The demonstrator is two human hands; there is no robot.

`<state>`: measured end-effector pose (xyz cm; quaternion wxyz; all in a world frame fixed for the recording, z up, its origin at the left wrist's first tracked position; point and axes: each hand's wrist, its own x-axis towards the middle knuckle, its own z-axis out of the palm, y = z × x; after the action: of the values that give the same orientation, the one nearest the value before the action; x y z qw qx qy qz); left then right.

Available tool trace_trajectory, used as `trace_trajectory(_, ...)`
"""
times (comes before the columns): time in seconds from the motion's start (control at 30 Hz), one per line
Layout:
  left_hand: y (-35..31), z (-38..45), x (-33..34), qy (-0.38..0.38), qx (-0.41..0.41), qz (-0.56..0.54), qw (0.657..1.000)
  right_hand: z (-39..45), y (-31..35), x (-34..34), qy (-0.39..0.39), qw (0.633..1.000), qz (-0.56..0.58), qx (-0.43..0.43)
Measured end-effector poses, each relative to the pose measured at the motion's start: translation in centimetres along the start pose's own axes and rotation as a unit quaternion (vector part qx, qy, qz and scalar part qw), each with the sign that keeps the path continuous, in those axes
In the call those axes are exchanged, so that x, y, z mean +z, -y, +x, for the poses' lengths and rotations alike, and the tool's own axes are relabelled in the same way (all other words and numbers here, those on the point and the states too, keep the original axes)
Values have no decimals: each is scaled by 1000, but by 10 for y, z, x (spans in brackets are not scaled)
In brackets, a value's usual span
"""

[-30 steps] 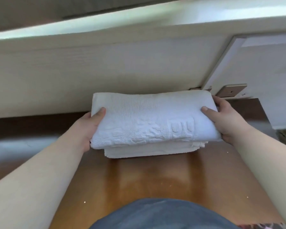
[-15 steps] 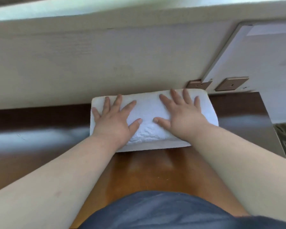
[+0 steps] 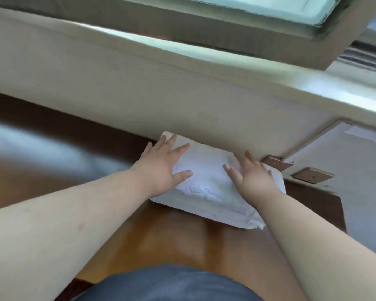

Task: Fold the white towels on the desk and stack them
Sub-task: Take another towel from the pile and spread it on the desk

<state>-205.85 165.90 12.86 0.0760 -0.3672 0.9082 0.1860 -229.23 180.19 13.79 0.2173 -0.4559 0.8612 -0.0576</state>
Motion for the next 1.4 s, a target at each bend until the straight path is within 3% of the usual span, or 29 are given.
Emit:
trace_trajectory(0.1,37,-58,-15,-51,-41,-25,998,-17,42,-8,-66,995,14,-74)
trace_trajectory(0.3,141,-204,-86,-66,-189,-9,980,-51,200,-18,-15,972,-73,-221)
trace_trajectory(0.5,233,-411,-161,-17,-307,14,951,-136,421,-23,86,845,-292,-440)
trace_trajectory(0.57,265,-474,-195,-47,-341,36,938,-176,496,-23,86,830,-285,-472)
trace_trajectory(0.67,319,-547,-241,-153,-391,47,906,-222,618,-11,38,804,-233,-546)
trace_trajectory(0.87,419,-662,-272,-278,-475,-9,835,-292,818,49,21,781,-161,-603)
trace_trajectory(1.0,476,-717,-280,-276,-513,12,813,-327,915,85,35,763,-145,-629)
trace_trajectory(1.13,547,-771,-298,-273,-550,39,788,-348,1012,105,37,713,-177,-677)
trace_trajectory(1.4,736,-837,-386,-306,-612,9,729,-354,1267,119,9,674,-102,-732)
